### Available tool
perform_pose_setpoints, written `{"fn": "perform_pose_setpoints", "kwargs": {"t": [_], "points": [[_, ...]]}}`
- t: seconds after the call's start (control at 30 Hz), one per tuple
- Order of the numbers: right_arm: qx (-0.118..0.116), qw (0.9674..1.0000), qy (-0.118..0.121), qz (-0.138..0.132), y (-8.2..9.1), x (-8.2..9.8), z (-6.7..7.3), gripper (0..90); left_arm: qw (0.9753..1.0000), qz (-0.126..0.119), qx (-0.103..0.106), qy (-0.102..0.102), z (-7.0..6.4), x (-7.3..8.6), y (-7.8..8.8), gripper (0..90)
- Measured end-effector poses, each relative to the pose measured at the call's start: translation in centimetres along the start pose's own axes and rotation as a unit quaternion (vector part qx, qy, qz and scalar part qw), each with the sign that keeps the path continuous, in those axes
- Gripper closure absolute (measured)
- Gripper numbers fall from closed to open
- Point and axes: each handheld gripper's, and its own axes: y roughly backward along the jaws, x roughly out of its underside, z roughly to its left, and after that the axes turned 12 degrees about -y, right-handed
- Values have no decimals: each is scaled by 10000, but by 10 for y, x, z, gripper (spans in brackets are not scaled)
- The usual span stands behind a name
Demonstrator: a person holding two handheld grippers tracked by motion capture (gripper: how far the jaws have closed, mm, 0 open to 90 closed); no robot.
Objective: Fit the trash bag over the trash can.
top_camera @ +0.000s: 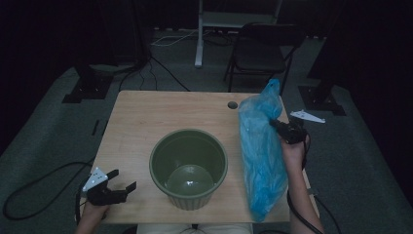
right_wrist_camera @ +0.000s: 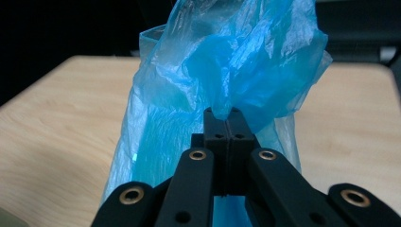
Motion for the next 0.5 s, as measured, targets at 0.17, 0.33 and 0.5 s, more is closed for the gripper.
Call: {"fn": "perform_pose_setpoints", "kwargs": {"t": [0.17,0.33,0.5], "points": [[-265,9986,40,-449,29,-19,17,900,10000,-1,13,-10,-1,0,-1,37],[-544,9944,132,-902,55,-34,38,900,10000,0,21,-16,-1,-1,-2,37],[-977,9874,159,-1232,73,-50,58,900,10000,-3,40,-13,-1,-1,-3,37]]}}
